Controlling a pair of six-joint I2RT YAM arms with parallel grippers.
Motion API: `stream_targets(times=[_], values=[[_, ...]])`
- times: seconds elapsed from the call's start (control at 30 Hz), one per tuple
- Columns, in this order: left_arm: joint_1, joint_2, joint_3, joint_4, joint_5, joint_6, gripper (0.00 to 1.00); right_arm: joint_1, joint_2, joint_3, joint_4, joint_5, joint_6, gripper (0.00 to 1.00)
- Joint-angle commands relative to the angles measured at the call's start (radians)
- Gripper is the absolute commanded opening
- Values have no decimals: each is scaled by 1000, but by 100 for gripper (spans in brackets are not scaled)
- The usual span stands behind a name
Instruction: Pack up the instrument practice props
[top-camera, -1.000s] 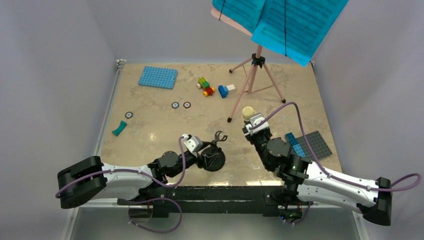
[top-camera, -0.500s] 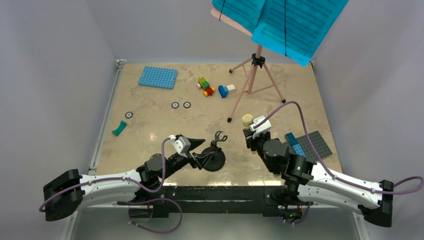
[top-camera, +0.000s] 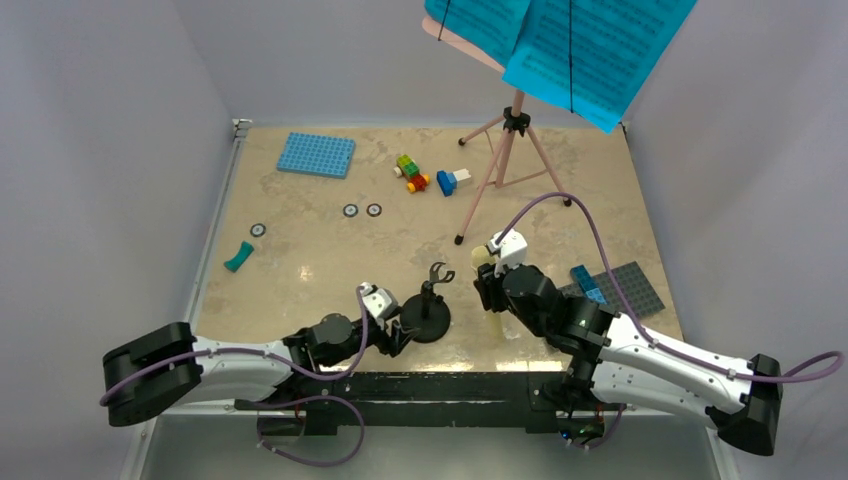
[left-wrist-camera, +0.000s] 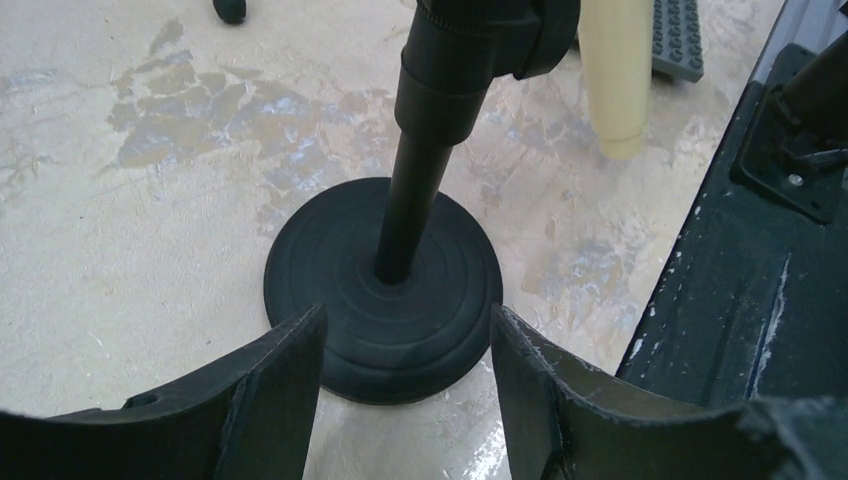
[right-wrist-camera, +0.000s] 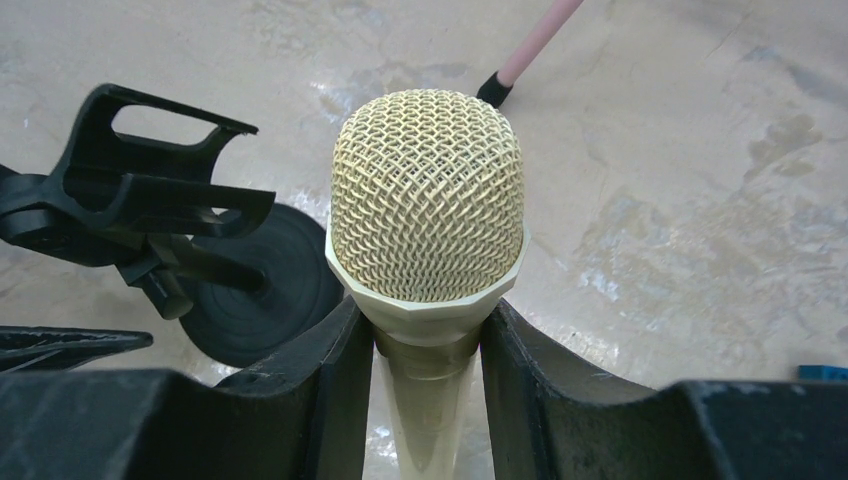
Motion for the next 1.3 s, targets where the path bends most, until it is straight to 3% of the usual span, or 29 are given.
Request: stream_targets(times=[0.0,0.3,0.8,0.97,1.13,1.27], values=[[-4,107,11,241,27,31,64,-30,-12,57,-18,-101,98,0],[-3,330,97,510,21,82,63,-31,-53,65,-86,-110,114,0],[-2,507,147,552,-10,110,43,-30,-109,68,-127,-105,109,0],[-2,556,101,692,-28,115,16,-31,-111,63,-128,-107,105,0],[-2,601,89,767,-23,119,17,-31,-115,61,-139,-101,101,0],[-2,611,95,767,-15,127,28,-31,-115,62,-143,-93,96,0]])
